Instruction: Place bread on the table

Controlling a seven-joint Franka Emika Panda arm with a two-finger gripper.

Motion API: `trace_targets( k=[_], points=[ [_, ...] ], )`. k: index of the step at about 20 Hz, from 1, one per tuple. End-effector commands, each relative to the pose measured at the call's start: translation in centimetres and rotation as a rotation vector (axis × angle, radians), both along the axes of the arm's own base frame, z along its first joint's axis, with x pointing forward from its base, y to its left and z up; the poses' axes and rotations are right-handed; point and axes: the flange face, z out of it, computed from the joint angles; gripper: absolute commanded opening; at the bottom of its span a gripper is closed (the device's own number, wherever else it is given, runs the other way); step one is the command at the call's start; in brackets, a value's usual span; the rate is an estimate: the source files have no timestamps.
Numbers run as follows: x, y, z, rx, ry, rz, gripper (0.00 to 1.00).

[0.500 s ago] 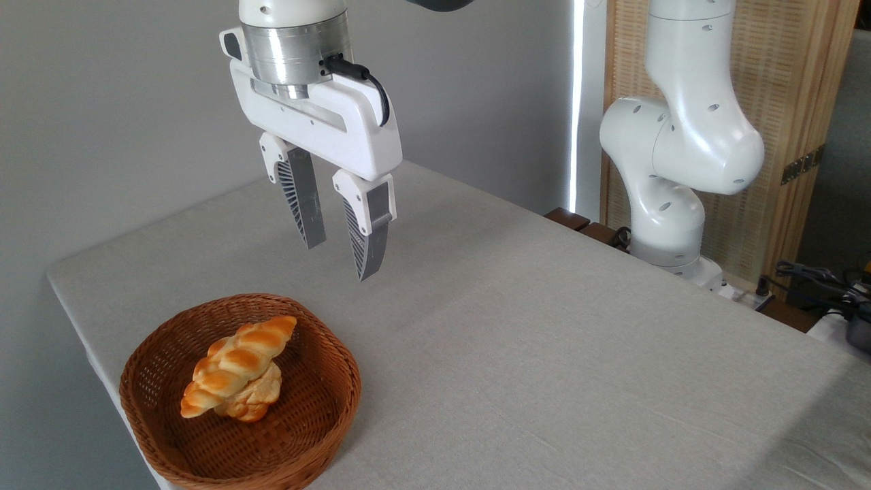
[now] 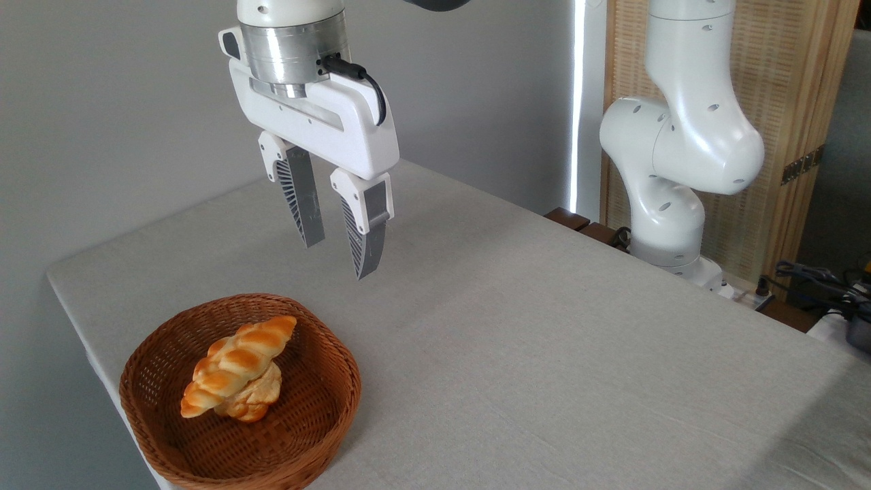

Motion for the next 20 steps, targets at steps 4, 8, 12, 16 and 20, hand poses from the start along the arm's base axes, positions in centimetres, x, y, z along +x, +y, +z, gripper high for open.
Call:
trace_targets(
  k=[4, 8, 12, 16, 20],
  points=[
    [0.08, 0.05, 0.14, -0.015, -0.002, 0.000, 1.00],
    [0.09, -0.12, 0.16, -0.015, -0.004, -0.003, 1.00],
    [0.21, -0.12, 0.20, -0.017, -0.015, -0.003, 1.00],
    [0.18, 0.03, 0.10, -0.018, -0.010, -0.002, 1.00],
    [0.16, -0.23, 0.02, -0.018, -0.009, -0.008, 1.00]
  ],
)
